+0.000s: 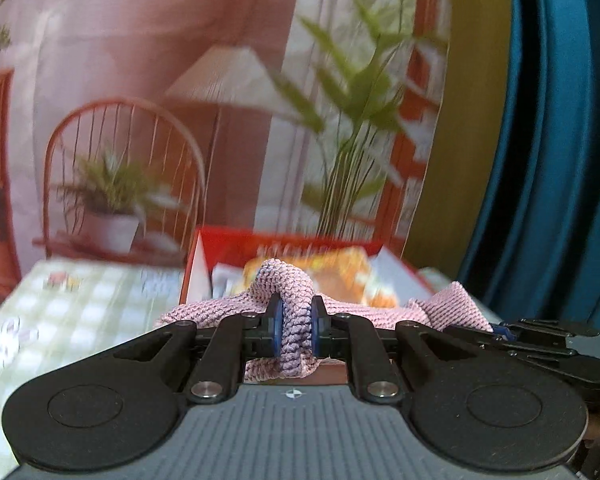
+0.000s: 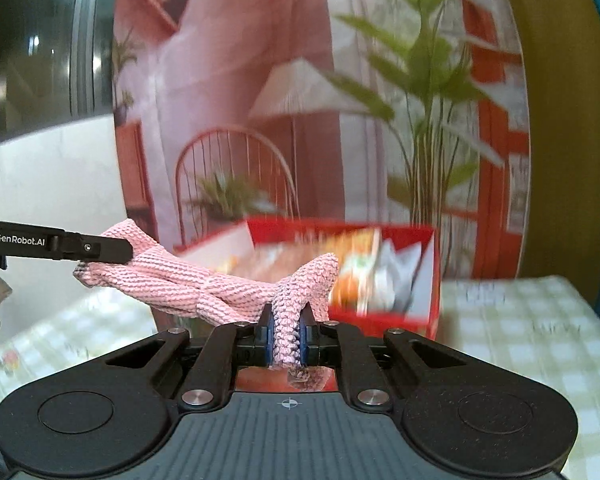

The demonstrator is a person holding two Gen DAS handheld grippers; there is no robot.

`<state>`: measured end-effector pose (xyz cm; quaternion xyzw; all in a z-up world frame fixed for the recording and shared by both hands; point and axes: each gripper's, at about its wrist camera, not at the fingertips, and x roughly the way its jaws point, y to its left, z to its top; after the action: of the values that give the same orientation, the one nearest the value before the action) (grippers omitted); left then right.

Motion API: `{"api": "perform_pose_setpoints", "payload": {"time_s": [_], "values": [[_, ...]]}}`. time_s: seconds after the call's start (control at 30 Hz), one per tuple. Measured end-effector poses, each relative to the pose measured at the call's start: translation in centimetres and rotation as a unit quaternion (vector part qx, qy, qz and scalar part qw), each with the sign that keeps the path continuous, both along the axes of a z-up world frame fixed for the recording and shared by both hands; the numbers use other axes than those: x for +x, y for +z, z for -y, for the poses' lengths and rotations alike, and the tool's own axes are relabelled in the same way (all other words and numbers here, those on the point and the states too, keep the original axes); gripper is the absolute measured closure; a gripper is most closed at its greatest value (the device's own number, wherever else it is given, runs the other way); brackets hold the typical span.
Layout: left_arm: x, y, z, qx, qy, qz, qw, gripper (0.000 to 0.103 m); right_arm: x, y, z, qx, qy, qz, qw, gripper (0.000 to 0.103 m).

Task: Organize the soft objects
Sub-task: 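Lift the pink cloth into the red box and open the right tool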

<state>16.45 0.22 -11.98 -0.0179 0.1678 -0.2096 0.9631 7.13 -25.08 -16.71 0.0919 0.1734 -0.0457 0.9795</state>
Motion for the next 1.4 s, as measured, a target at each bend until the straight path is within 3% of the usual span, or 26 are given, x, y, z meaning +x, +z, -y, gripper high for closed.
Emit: {"api": "perform_pose_setpoints", "payload": {"time_s": [0.23,0.4,0.53,0.67,0.83,1.07,1.4], "values": [[2.2,3.3,1.6,-0.014,-0.002,0.025,0.9996,0.089,1.9,3.7,2.0,-0.002,-0.015,0.023,1.0,0.093],[6.0,3.3,3.3,-0.001,-0.006,0.0,1.0,0.088,4.8,4.4,3.4,-0.002,-0.03,0.009,1.0,0.092],[9.4,1.4,4.5,0.021,0.001,-0.05,0.9985,0.088,7.9,3.3,4.0,-0.008,-0.032,-0.037,0.999,0.092],[12.6,-1.6,6.3,0.067,0.017,-0.1,0.9925,0.088,11.3,1.5,4.6,0.005,-0.032,-0.103,0.994,0.091],[14.0,-3.1,7.2,0.094,0.022,-0.111,0.9891,0.088,14.4,0.2,5.3,0.007,-0.036,-0.147,0.988,0.091],[15.4,-3.9,7.7,0.122,0.017,-0.127,0.9843,0.088,16.2,-1.1,5.5,0.0,-0.03,-0.175,0.984,0.091],[15.9,-4.5,7.4,0.128,0.012,-0.147,0.9806,0.088,16.6,-3.1,7.1,0.067,-0.029,-0.207,0.976,0.091]]}}
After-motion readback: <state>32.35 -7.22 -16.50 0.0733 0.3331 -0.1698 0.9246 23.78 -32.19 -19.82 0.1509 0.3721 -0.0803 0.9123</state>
